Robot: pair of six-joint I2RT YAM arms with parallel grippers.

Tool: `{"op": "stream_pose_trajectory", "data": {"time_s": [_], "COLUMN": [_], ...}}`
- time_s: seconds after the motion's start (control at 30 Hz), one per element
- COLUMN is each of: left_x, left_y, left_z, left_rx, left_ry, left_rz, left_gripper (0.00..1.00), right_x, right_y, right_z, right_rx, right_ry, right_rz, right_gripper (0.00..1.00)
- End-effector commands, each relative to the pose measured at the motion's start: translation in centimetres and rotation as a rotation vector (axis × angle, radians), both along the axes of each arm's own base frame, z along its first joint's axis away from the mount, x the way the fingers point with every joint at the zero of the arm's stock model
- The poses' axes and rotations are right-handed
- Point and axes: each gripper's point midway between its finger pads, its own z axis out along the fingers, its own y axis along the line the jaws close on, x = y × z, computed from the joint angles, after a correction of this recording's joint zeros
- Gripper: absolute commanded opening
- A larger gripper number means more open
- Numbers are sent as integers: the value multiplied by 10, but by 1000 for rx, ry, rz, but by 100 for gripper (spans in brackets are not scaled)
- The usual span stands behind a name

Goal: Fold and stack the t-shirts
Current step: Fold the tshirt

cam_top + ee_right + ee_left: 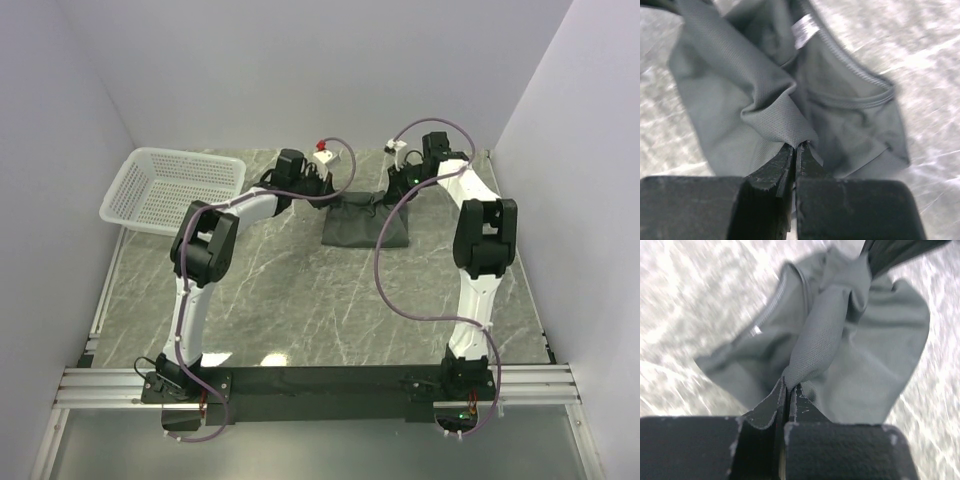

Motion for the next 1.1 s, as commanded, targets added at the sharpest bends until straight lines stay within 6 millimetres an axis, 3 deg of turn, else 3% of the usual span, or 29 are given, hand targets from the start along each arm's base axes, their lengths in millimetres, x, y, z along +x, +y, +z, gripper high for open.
{"op": "stream_pose_trajectory", "data": {"time_s": [0.0,0.03,0.1,0.13,0.2,0.23,0.3,0.33,0.4,0.53,0.63,0.73,1.07], "left_x": [-18,-26,-46,-55,-85,-96,-123,-132,-160,-210,-248,-281,-355], "left_y": [-2,-1,2,3,1,1,-1,-2,-3,-4,-10,-8,-9], "left_z": [45,59,53,66,55,64,49,57,45,35,24,11,-12], "left_rx": [-37,-43,-18,-14,18,22,65,66,88,126,158,176,223], "left_ry": [-117,-140,-132,-169,-131,-149,-131,-153,-116,-85,-38,12,141], "left_rz": [-79,-92,-127,-151,-208,-226,-272,-283,-325,-383,-432,-444,-499], "left_gripper": [1,1,1,0,0,1,1,0,1,0,0,1,1], "right_x": [-19,-30,-48,-63,-80,-102,-125,-142,-168,-227,-259,-287,-348], "right_y": [7,7,7,7,5,6,3,1,-2,-9,-17,-25,-50], "right_z": [60,58,61,64,65,63,64,54,52,29,20,11,-12], "right_rx": [46,46,39,43,25,31,8,9,-11,-37,-71,-112,-245], "right_ry": [-120,-108,-117,-120,-144,-113,-124,-87,-94,-50,-40,-46,-63], "right_rz": [83,102,156,180,239,269,335,357,443,575,641,699,846], "right_gripper": [0,0,0,0,0,0,0,0,0,0,0,0,0]}}
